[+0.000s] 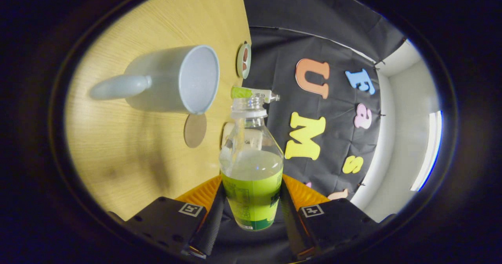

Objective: Take the bottle from table, then pour the juice into the cup, finally place the bottle on the coaster

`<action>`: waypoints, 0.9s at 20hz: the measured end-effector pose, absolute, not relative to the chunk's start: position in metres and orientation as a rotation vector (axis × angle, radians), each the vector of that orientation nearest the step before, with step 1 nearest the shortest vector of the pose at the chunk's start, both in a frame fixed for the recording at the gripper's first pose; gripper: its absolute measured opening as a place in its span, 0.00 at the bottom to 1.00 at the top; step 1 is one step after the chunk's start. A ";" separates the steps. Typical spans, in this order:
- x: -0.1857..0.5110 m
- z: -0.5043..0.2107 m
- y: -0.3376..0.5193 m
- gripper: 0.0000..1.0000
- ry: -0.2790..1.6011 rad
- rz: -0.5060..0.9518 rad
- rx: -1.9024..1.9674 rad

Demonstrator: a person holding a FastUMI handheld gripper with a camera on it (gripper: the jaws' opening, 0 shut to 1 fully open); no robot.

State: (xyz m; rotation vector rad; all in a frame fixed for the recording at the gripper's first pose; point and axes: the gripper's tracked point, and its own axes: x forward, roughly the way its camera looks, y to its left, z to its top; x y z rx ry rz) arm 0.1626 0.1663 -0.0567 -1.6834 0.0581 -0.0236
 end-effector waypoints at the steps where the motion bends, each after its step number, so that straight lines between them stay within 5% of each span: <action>1: 0.164 -0.055 0.165 0.76 0.055 -0.025 -1.690; 18: 0.163 -0.020 0.158 0.76 0.011 -0.068 -1.782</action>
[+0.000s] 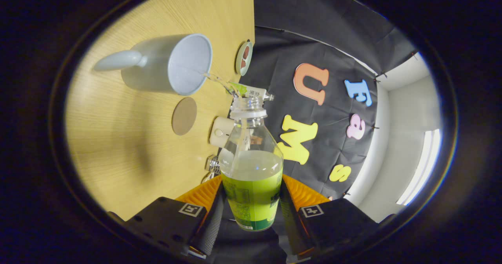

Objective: Take the bottle from table, then pour the juice into the cup, finally place the bottle on the coaster

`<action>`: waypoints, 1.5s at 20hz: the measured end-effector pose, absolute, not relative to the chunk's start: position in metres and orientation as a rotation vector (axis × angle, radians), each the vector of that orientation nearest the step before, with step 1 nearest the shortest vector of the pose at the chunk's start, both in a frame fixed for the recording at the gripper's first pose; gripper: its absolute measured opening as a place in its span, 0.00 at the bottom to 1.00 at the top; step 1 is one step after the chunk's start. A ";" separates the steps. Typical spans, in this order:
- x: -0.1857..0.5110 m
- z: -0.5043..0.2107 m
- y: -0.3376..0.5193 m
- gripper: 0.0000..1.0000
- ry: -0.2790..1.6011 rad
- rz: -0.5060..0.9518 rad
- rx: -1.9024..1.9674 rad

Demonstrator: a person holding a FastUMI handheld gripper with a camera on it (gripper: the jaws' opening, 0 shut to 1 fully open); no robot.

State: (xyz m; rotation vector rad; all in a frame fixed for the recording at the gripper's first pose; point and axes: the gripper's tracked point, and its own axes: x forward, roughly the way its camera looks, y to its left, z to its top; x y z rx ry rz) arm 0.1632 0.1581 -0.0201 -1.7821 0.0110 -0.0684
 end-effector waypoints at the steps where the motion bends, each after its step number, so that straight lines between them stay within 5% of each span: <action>1: 0.162 -0.018 0.159 0.76 0.010 -0.071 -1.783; 30: 0.159 -0.003 0.177 0.76 -0.067 -0.089 -1.907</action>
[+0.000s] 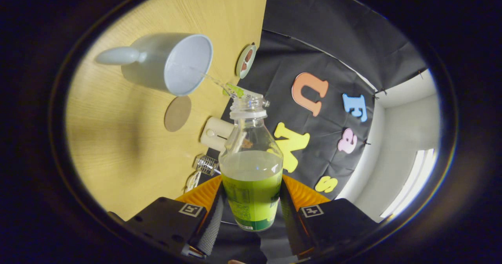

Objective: Take the bottle from table, then pour the juice into the cup, finally place the bottle on the coaster

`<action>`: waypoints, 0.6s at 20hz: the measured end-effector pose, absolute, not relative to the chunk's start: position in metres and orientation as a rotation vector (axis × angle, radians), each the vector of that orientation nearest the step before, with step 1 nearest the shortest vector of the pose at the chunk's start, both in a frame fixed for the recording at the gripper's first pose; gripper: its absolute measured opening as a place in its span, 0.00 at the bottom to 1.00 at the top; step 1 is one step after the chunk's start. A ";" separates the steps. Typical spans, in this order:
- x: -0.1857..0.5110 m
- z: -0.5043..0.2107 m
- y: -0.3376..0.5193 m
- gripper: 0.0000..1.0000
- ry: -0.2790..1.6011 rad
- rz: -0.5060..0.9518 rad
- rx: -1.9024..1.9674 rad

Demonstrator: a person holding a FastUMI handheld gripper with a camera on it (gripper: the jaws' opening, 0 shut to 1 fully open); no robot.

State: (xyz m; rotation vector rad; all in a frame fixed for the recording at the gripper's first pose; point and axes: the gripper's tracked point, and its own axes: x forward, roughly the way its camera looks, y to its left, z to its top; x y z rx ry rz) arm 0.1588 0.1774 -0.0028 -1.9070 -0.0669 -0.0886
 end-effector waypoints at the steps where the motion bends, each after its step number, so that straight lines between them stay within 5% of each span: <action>1: 0.159 -0.002 0.178 0.76 -0.069 -0.089 -1.914; 12: 0.156 0.005 0.193 0.76 -0.155 -0.101 -1.978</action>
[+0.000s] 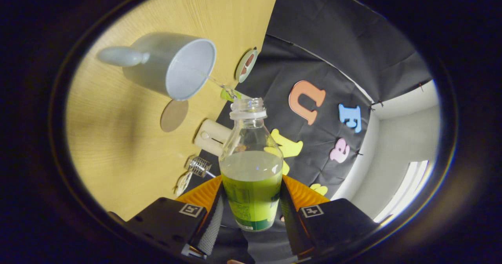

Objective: Take the bottle from table, then pour the juice into the cup, finally place the bottle on the coaster

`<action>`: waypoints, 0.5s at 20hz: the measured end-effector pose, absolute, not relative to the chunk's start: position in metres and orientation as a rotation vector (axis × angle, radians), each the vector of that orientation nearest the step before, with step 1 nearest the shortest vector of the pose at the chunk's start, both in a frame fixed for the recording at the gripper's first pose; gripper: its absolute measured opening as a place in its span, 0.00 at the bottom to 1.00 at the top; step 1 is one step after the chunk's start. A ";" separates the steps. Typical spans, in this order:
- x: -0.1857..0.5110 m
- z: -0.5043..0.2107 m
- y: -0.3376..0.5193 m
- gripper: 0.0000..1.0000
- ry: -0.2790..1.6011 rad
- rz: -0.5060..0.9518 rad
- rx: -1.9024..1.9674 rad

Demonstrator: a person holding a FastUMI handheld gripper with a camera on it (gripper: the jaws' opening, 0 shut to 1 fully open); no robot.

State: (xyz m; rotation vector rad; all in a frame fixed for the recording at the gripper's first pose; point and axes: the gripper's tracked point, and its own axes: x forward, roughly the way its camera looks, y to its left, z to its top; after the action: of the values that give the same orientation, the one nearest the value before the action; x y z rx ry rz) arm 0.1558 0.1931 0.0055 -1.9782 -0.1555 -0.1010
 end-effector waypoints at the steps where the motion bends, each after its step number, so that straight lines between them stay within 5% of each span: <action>1: 0.156 0.006 0.193 0.76 -0.160 -0.102 -1.983; 10: 0.155 0.004 0.194 0.76 -0.167 -0.097 -1.966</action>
State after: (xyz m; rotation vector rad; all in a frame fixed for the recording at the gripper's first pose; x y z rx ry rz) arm 0.1554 0.1944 0.0045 -1.9663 -0.1671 -0.0972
